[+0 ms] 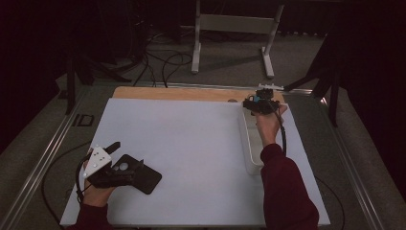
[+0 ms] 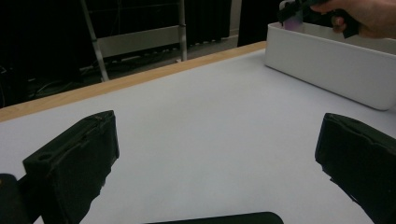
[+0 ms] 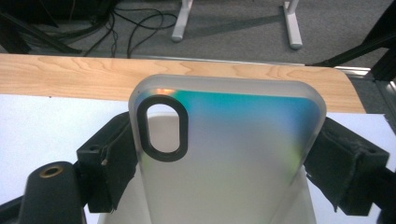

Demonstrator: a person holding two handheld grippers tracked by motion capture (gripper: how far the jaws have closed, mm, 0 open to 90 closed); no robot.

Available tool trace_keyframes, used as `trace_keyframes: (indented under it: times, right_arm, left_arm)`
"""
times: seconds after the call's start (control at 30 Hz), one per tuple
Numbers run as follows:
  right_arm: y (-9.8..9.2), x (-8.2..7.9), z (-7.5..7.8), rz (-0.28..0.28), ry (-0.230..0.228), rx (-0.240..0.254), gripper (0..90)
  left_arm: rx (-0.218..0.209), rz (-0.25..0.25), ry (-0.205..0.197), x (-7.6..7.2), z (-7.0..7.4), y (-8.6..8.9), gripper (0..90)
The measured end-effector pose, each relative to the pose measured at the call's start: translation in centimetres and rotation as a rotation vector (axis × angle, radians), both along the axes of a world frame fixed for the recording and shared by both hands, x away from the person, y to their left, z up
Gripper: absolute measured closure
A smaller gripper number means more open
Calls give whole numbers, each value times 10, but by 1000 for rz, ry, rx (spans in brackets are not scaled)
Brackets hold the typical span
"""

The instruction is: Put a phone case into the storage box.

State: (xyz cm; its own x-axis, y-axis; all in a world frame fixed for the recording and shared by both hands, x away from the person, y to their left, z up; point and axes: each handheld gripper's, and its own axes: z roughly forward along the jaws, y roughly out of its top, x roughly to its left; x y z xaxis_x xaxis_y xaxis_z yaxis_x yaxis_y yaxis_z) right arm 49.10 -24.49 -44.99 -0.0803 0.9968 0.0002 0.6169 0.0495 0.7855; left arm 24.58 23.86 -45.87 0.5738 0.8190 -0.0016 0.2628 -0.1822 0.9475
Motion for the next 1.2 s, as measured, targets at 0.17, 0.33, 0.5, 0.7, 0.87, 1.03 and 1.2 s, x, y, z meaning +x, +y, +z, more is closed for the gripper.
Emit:
trace_keyframes:
  times: [0.17,0.33,0.5,0.7,0.87,1.03,1.2]
  right_arm:
    - [-1,2,0,0,10,15,91]
    - [-2,-2,7,8,-34,-2,80]
    - [-3,-7,16,17,-61,5,81]
    - [-7,-16,21,43,-67,22,83]
    - [-8,-25,28,72,-80,43,85]
    - [-7,-36,33,123,-97,39,86]
    - [-5,-46,35,173,-104,47,86]
  left_arm:
    - [0,1,0,0,0,0,0]
    - [2,5,3,0,0,0,0]
    - [10,8,5,0,-1,0,0]
    - [11,13,7,1,-1,0,0]
    - [15,16,15,1,-2,0,0]
    - [14,22,19,2,-2,0,0]
    - [16,24,22,2,-3,0,0]
